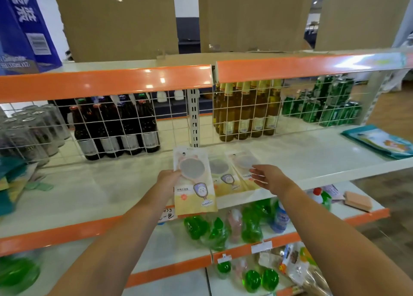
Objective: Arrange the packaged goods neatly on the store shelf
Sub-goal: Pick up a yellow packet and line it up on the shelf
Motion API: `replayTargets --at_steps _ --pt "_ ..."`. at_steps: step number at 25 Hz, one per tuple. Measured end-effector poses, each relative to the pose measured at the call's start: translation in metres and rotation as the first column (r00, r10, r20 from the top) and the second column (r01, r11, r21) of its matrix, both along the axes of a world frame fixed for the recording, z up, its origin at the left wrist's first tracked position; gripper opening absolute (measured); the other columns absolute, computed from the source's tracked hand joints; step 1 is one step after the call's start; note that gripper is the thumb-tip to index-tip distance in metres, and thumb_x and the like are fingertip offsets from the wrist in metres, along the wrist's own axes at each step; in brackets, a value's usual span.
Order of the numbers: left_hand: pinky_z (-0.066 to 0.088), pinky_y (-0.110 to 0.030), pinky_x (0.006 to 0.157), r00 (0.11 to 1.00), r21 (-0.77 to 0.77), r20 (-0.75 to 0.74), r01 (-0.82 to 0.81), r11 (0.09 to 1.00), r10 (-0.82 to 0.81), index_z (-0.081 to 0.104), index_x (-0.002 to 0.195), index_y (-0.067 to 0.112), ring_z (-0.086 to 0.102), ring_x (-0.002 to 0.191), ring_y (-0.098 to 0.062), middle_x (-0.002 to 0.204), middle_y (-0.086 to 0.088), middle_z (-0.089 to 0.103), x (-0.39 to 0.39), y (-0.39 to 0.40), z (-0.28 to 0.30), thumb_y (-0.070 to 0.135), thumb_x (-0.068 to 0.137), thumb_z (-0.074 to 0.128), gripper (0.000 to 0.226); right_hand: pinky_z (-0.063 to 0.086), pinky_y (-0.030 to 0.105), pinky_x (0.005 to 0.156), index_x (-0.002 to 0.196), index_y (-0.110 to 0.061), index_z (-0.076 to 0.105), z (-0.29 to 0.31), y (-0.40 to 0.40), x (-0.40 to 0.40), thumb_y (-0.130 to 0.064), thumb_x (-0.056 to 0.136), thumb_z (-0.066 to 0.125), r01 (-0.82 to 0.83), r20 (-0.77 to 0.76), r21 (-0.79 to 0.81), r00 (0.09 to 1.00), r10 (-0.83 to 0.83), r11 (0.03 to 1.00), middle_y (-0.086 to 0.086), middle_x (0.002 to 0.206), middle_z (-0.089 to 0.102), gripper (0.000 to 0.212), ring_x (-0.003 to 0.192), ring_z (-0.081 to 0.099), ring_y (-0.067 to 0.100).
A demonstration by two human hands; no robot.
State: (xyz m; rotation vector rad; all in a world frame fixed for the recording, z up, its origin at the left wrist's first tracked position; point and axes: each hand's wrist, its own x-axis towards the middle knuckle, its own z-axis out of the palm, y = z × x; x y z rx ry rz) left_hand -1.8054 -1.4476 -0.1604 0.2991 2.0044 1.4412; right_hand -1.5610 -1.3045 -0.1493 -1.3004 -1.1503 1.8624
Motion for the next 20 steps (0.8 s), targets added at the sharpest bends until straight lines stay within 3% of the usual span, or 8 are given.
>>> replayTargets --at_steps 4,6,10,14,20 --pt "0.052 -0.042 0.089 0.998 -0.038 -0.027 -0.05 0.998 0.049 0.058 0.115 -0.008 0.064 0.094 -0.034 0.104 -0.02 0.064 -0.021 0.013 -0.005 0.009 0.08 0.07 0.04 0.048 0.026 0.064 0.115 -0.002 0.059 0.002 0.019 -0.005 -0.011 0.094 0.053 0.016 0.039 0.005 0.999 -0.016 1.0 0.006 0.082 0.063 0.023 0.072 0.059 0.018" --pt "0.05 -0.039 0.084 0.996 -0.063 -0.048 -0.078 0.995 0.075 0.058 0.115 -0.006 0.062 0.097 -0.035 0.108 -0.021 0.062 -0.026 0.016 -0.005 0.011 0.082 0.069 0.038 0.05 0.026 0.065 0.118 0.002 0.058 0.007 0.03 -0.005 -0.011 0.094 0.054 0.017 0.061 0.014 0.998 -0.017 1.0 0.007 0.082 0.063 0.028 0.071 0.058 0.019" --pt "0.044 -0.035 0.073 0.988 -0.132 -0.12 -0.113 0.985 0.098 0.06 0.11 -0.008 0.063 0.093 -0.035 0.105 -0.022 0.064 -0.041 0.024 -0.012 0.01 0.081 0.07 0.036 0.05 0.018 0.043 0.116 0.001 0.059 0.011 0.049 -0.004 -0.01 0.094 0.053 0.02 0.079 0.001 0.997 -0.02 1.0 0.013 0.095 0.067 0.025 0.065 0.057 0.018" --pt "0.038 -0.031 0.065 0.982 -0.253 -0.18 -0.102 0.962 0.056 0.062 0.105 -0.011 0.054 0.076 -0.027 0.086 -0.019 0.057 -0.043 0.028 -0.023 0.008 0.082 0.067 0.031 0.049 0.026 0.059 0.119 0.002 0.059 0.003 0.061 -0.004 -0.011 0.094 0.054 0.012 0.123 -0.009 0.992 -0.011 1.0 0.015 0.107 0.067 0.028 0.067 0.058 0.018" --pt "0.042 -0.032 0.07 0.939 -0.374 -0.338 -0.069 0.925 -0.067 0.062 0.108 -0.006 0.062 0.093 -0.035 0.104 -0.022 0.064 -0.035 0.034 -0.026 0.018 0.09 0.056 0.031 0.05 0.028 0.065 0.115 0.001 0.06 -0.005 0.072 -0.005 -0.011 0.094 0.054 0.009 0.153 -0.016 0.988 -0.007 1.0 0.015 0.106 0.067 0.025 0.081 0.062 0.024"
